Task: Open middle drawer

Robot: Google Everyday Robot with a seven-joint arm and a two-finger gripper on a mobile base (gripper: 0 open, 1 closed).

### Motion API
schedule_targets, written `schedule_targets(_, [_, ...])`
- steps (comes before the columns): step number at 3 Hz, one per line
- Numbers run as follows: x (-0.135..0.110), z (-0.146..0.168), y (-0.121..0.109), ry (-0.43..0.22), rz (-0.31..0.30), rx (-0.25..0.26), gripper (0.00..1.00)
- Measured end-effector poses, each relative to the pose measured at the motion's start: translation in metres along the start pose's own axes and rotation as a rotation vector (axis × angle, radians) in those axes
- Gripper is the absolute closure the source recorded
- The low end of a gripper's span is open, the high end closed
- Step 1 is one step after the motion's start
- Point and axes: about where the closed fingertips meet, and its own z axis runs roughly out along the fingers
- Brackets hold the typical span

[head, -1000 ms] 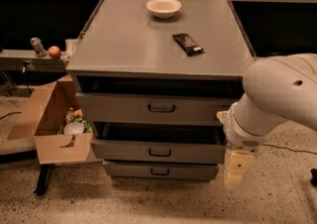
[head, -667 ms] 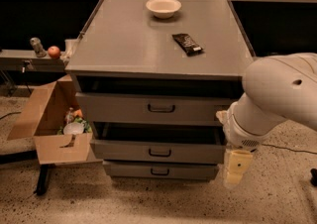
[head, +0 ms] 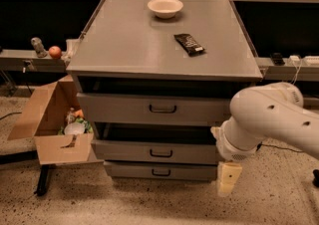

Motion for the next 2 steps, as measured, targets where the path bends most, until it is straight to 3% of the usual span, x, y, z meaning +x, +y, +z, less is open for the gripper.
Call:
schedule_targets(1, [0.009, 0.082, -0.009, 0.013, -0.028, 0.006, 0.0])
schedule_targets(2, [0.014, 0.124, -0.019, 0.012, -0.027, 0.015, 0.0])
